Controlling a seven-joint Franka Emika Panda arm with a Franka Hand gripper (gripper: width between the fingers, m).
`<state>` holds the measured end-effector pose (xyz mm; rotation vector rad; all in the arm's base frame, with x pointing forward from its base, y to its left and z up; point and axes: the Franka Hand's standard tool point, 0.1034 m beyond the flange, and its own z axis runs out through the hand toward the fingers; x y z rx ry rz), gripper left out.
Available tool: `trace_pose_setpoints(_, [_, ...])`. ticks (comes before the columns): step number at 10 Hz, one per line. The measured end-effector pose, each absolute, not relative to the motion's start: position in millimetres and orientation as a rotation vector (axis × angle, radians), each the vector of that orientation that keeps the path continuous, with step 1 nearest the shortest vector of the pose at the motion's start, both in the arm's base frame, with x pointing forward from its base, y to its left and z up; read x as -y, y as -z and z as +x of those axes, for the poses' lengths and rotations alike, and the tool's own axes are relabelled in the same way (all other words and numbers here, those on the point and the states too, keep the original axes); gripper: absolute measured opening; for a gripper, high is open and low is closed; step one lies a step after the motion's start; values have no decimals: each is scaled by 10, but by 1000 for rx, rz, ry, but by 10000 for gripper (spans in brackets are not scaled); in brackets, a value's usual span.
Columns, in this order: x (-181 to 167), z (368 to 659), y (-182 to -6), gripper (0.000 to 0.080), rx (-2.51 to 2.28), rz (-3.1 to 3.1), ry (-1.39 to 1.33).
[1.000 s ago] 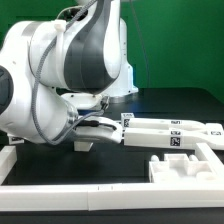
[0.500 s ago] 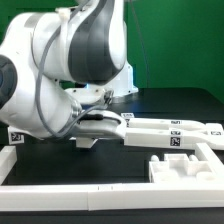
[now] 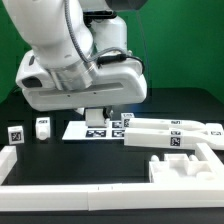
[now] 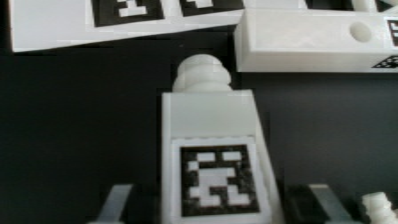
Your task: Assemble chair
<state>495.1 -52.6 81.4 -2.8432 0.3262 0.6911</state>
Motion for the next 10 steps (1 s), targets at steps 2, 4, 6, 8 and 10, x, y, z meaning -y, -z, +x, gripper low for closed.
trace_pose_setpoints(2, [286, 5148, -1060, 284, -288, -2932, -481])
trace_pose_setpoints(4, [-223, 5581, -1450, 284, -169, -2987, -171])
trace_pose_setpoints(6, [-358, 5566, -1447, 284, -161, -3016, 42])
trace_pose_setpoints(8, [-319, 5579, -1431, 284, -168, -3030, 194])
trace_pose_setpoints(10, [-425, 5715, -1374, 284, -135, -3041, 439])
